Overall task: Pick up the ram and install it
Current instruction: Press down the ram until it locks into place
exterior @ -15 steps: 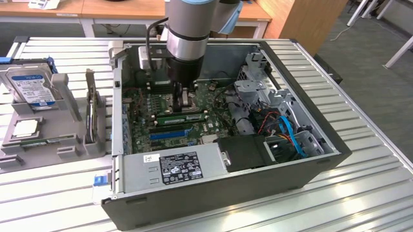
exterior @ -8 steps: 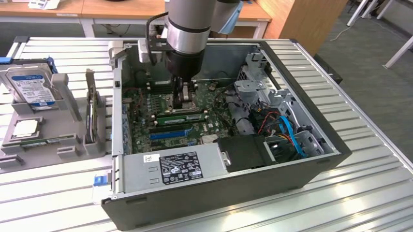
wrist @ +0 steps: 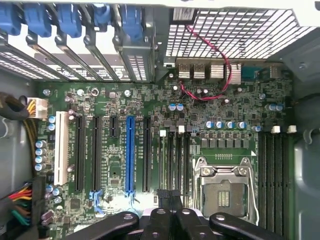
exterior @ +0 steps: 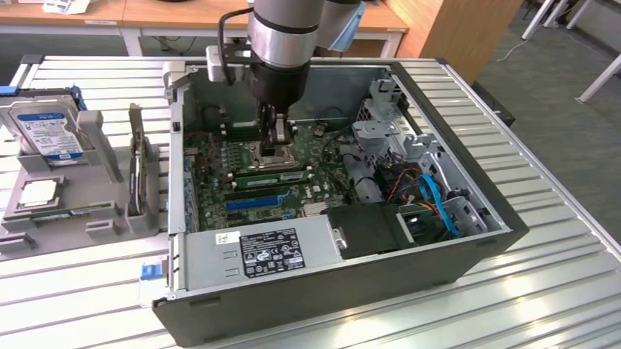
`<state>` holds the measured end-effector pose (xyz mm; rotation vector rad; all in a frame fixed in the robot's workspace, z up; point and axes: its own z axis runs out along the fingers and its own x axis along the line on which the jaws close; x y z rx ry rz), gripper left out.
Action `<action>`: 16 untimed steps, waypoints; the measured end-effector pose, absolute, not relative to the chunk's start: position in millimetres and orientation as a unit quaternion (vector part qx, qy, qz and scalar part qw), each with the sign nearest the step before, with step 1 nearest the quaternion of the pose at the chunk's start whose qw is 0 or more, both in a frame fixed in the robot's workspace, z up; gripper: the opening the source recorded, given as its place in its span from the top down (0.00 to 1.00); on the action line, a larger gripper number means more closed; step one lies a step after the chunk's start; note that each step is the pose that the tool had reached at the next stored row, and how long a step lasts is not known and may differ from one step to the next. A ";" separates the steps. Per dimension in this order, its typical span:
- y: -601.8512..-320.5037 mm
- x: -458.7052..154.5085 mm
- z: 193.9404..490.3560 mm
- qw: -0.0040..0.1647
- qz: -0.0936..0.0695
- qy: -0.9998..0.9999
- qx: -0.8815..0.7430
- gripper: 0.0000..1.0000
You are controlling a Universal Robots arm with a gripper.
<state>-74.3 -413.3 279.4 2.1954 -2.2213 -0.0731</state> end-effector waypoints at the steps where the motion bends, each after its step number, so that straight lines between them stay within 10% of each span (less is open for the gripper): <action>1: -413.4 -74.3 281.8 0.009 -0.023 -0.711 0.703 0.90; 16: -413.4 -74.3 312.7 0.009 -0.023 -0.711 0.703 0.90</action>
